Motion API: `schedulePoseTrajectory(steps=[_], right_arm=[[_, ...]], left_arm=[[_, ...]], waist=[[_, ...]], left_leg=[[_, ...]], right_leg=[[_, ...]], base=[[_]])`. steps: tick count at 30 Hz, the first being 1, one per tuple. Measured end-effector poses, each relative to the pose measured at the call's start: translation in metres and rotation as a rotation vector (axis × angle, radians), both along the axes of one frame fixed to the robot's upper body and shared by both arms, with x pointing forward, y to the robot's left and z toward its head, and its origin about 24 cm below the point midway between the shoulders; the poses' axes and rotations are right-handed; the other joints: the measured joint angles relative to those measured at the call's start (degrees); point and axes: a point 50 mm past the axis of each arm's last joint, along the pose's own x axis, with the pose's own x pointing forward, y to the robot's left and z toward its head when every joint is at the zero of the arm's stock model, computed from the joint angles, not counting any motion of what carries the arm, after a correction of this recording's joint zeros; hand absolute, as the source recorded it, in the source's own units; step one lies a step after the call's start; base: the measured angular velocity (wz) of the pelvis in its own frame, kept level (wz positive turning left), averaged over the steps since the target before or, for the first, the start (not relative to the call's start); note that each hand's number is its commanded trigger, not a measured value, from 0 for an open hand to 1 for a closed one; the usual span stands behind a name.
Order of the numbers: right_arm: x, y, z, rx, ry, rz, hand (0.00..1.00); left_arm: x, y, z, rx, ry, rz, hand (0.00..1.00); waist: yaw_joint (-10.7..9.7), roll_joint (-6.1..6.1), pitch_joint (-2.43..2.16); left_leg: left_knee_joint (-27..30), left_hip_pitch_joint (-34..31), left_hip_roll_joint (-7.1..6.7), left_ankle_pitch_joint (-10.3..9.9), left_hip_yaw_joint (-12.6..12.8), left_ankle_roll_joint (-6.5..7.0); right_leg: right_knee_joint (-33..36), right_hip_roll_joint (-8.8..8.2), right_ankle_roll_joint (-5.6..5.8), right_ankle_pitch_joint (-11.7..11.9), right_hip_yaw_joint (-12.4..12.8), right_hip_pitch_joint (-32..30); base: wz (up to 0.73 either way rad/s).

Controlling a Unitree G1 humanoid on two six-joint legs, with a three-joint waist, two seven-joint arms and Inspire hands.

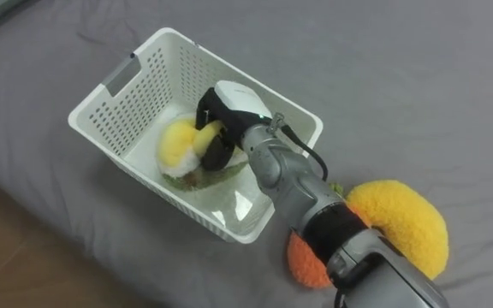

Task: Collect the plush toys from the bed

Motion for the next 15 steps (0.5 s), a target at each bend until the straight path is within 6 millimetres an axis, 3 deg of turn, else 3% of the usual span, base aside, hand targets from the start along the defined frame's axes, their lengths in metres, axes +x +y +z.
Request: schedulePoseTrajectory(steps=[15], right_arm=[[-0.001, 0.007, 0.017, 0.013, -0.063, 0.046, 0.00]], left_arm=[[0.008, -0.004, 0.001, 0.014, -0.030, 0.009, 0.00]], waist=[[-0.50, 1.34, -0.18]], left_leg=[[-0.13, 0.62, 0.02, 0.02, 0.40, 0.01]], right_leg=[[0.01, -0.06, 0.00, 0.00, 1.19, 0.29]], base=[[-0.01]])
